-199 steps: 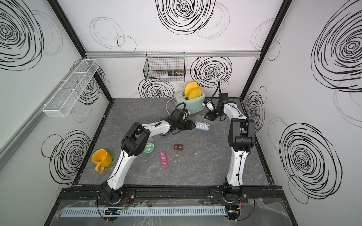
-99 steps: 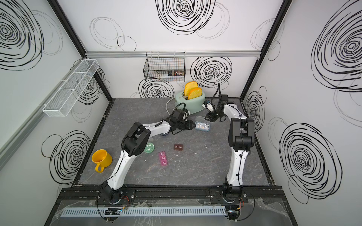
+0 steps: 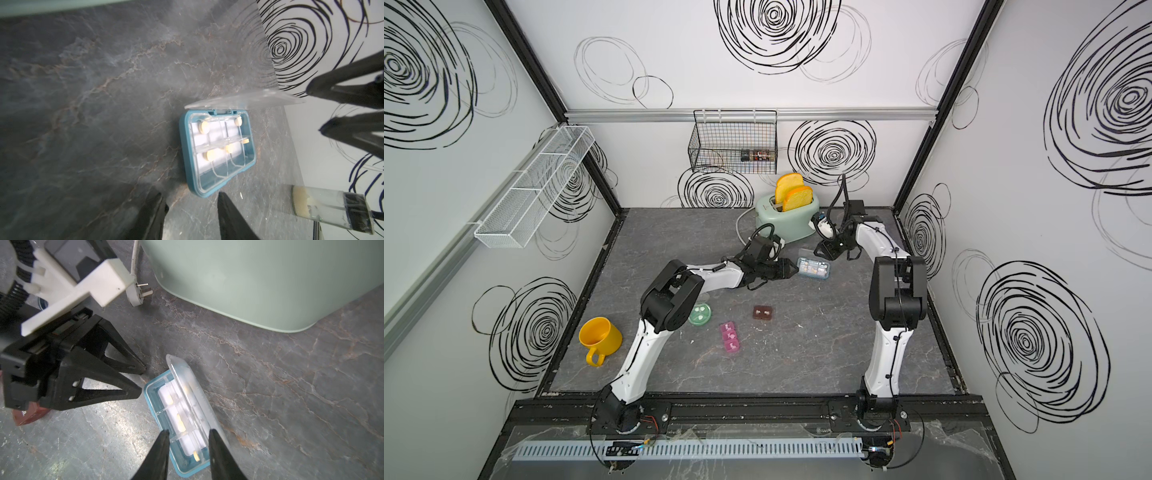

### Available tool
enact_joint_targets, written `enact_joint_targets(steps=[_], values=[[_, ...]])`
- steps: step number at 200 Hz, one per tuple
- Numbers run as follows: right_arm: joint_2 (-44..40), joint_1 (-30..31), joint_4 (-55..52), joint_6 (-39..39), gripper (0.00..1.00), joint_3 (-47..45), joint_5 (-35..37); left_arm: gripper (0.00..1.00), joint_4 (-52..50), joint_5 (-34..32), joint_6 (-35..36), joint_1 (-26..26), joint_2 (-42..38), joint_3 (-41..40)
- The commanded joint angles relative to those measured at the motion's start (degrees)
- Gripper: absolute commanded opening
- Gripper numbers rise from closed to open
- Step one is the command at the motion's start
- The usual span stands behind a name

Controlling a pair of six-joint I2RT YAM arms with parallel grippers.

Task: Close pillboxes
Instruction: Close the lid on the pillbox.

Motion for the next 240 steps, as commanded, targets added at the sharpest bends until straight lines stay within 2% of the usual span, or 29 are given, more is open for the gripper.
enact_joint_targets(steps=[1, 35, 52, 76, 102, 173, 240], values=[[-0.17, 0.33, -2.46, -0.26, 0.35, 0.62, -0.85, 0.47, 3.31, 0.15, -1.87, 1.32, -3.44, -4.75], [0.26, 0.74, -3.13, 0.46, 0.34, 0.52, -0.77, 0.47, 3.30, -0.21, -1.04, 1.62, -5.79, -6.10], [-1.96, 0.75, 0.55, 1.96, 0.35, -1.02, 0.57, 0.47, 2.83, -0.13, -0.84, 1.62, -5.70, -5.46], [-5.24, 0.66, 8.73, 3.72, 0.37, -4.35, 6.07, 0.47, 1.72, -0.04, -0.49, 1.36, -4.49, -3.56], [-4.44, 0.70, 8.29, 3.71, 0.37, -3.49, 8.86, 0.47, 1.32, -0.04, -0.66, 1.01, -3.59, -2.17], [0.87, 0.75, 1.96, 2.20, 0.35, 0.28, 4.90, 0.47, -0.03, -0.04, -0.22, 0.74, -2.78, -0.03], [-0.22, 0.83, 1.09, 2.26, 0.32, -0.22, 2.76, 0.47, -0.08, 0.06, -0.40, 0.65, -3.57, 0.07]])
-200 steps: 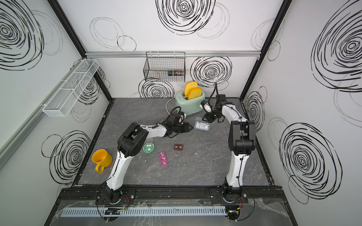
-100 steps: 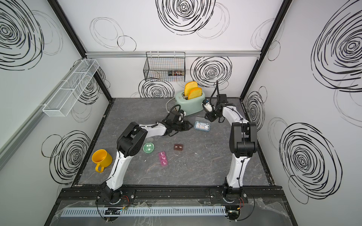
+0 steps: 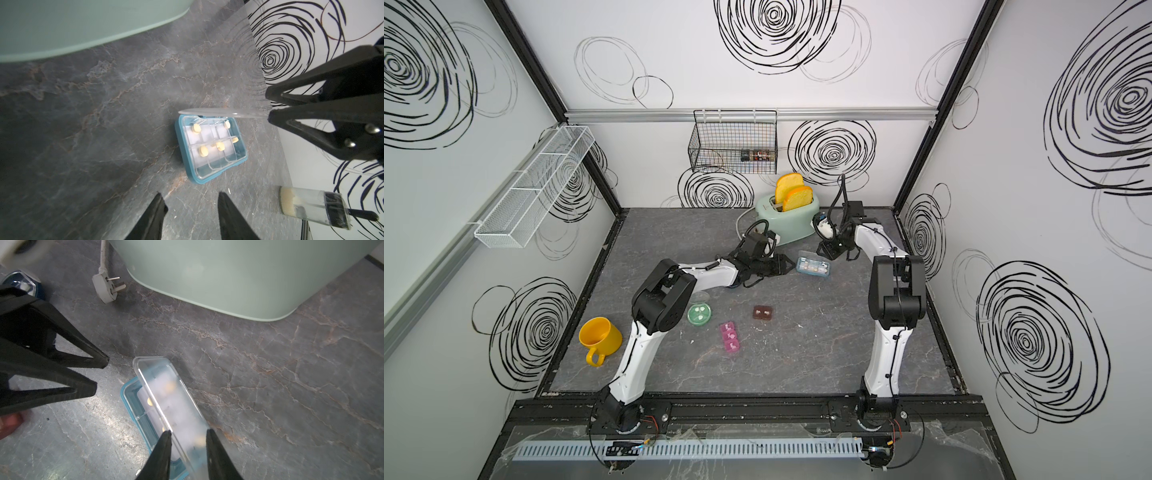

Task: Close pillboxes
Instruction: Close the lid on the pillbox.

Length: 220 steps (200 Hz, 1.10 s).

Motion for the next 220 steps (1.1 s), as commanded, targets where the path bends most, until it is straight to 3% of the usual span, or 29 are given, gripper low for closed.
enact_joint_targets(steps=[1, 186, 220], values=[[-0.85, 0.42, -2.38, -1.11, 0.31, 0.78, -1.68, 0.47, 0.52, -0.14, 0.28, -0.22, -0.34, 1.22], [-4.89, 1.65, -0.88, 3.77, 0.28, -9.09, -1.33, 0.50, 1.87, -0.80, -1.08, -1.06, -0.83, 1.38], [-5.44, 1.70, 2.81, 10.60, 0.31, -10.57, 3.20, 0.51, -1.40, -2.79, 0.55, -2.14, 1.68, 5.14]])
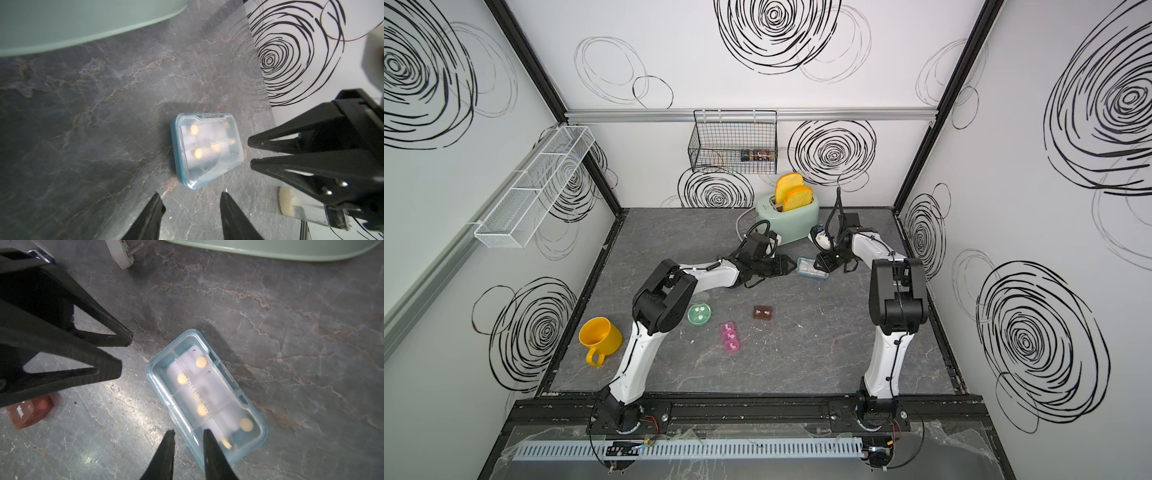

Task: Close pillboxes
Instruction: Close the lid on the pillbox.

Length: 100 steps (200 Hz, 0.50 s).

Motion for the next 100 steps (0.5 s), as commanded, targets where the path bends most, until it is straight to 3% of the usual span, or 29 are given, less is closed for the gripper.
enact_joint_targets(steps=[1, 45, 100], values=[[-2.32, 0.30, 2.43, 5.39, 0.32, -1.36, 3.37, 0.51, -0.54, -2.09, 1.05, -1.15, 1.59, 3.98], [-3.97, 0.19, 8.59, 17.38, 0.46, -5.86, 5.02, 0.52, -3.08, -3.66, 2.28, -1.46, 4.38, 7.14], [-1.03, 0.01, 9.25, 21.20, 0.58, -5.08, 4.69, 0.53, -8.12, -5.93, 4.90, -2.27, 7.64, 11.75]])
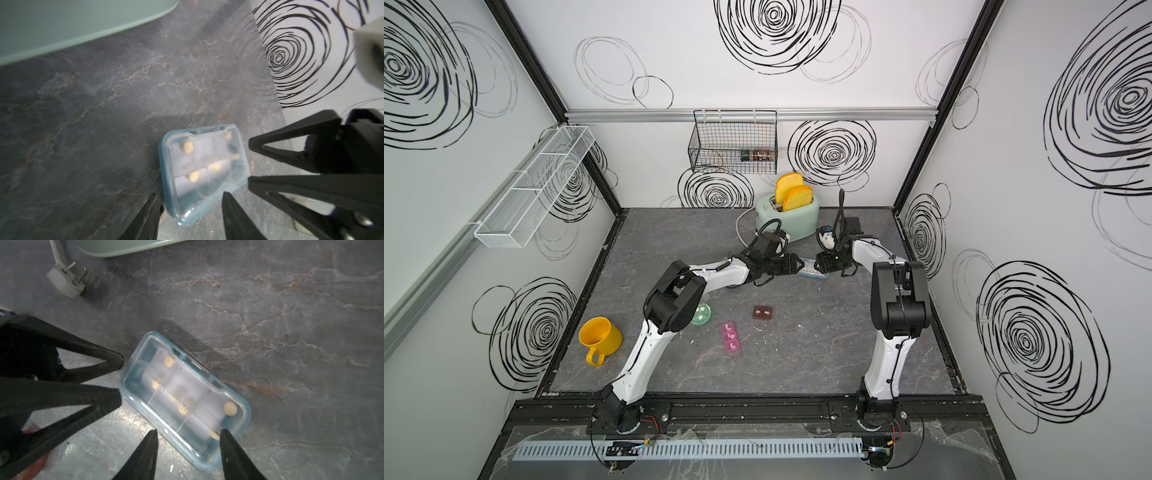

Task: Close pillboxes
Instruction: Close the lid on the pillbox.

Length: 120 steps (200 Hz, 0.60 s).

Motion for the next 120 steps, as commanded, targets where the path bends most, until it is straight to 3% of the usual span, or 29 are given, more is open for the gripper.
enact_joint_targets(steps=[1, 57, 120], values=[[1.22, 0.01, 1.04, 2.67, 0.59, 0.46, 0.13, 0.53, -2.61, -2.12, 2.39, -0.53, 1.64, 2.58], [3.85, 0.01, -0.05, 2.76, 0.62, 2.04, -0.10, 0.53, -4.83, -2.99, 3.51, -0.90, 3.47, 4.40], [4.98, 0.88, -1.08, 2.17, 0.58, 1.78, 1.58, 0.53, -9.57, -6.17, 6.14, -1.81, 4.92, 7.39]])
